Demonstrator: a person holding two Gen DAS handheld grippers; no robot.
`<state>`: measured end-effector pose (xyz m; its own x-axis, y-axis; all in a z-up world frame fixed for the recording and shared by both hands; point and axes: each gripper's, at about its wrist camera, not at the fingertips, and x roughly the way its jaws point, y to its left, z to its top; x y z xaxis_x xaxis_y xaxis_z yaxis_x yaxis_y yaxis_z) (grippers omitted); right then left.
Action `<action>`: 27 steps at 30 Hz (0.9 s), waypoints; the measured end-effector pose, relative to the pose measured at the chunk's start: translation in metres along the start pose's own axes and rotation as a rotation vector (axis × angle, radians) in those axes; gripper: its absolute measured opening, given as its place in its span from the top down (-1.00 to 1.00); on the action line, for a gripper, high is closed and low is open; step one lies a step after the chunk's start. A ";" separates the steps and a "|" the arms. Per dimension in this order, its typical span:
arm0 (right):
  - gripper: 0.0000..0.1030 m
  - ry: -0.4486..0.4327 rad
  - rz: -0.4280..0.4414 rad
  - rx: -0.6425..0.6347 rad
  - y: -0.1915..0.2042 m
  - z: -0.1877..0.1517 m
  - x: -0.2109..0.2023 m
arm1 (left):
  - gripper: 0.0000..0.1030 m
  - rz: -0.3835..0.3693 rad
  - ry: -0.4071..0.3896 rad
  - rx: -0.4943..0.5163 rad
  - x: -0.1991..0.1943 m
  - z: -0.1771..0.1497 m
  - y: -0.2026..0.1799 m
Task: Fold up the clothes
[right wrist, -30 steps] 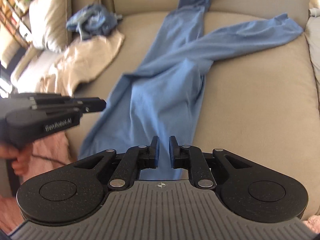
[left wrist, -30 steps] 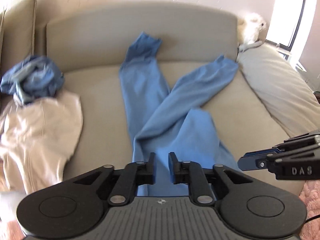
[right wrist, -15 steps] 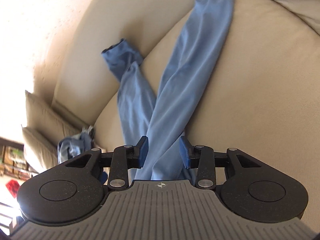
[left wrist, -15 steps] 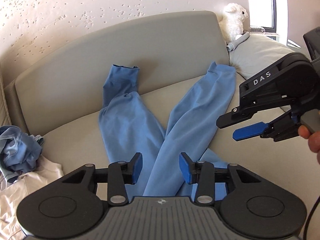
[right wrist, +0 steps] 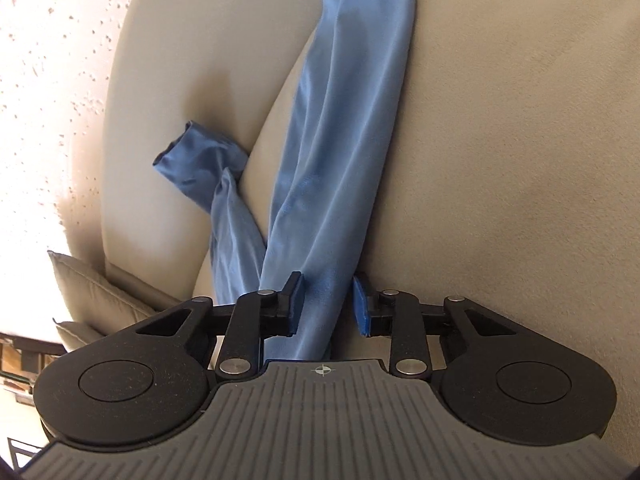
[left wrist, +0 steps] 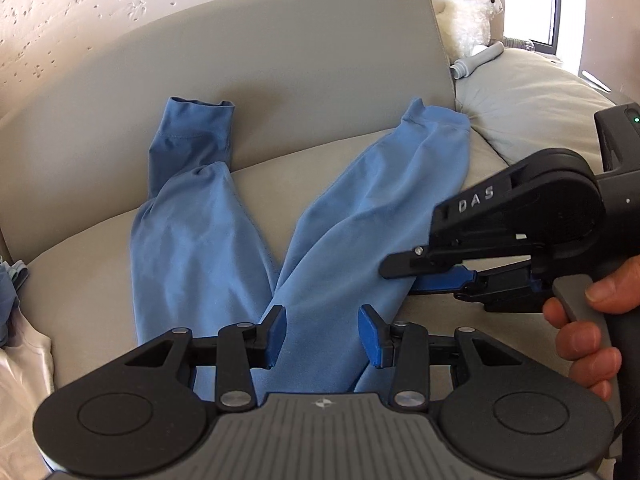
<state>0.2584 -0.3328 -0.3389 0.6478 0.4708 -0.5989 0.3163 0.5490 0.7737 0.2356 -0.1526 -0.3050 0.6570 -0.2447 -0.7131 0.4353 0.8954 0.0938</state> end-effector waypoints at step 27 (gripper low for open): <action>-0.13 0.285 -0.195 -0.783 0.226 -0.062 0.176 | 0.21 0.148 0.060 -0.525 -0.031 -0.039 0.189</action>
<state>0.4007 -0.0827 -0.2829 0.3992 0.4161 -0.8170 -0.2336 0.9078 0.3482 0.2738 0.0385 -0.2921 0.6447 -0.0940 -0.7586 -0.0347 0.9878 -0.1519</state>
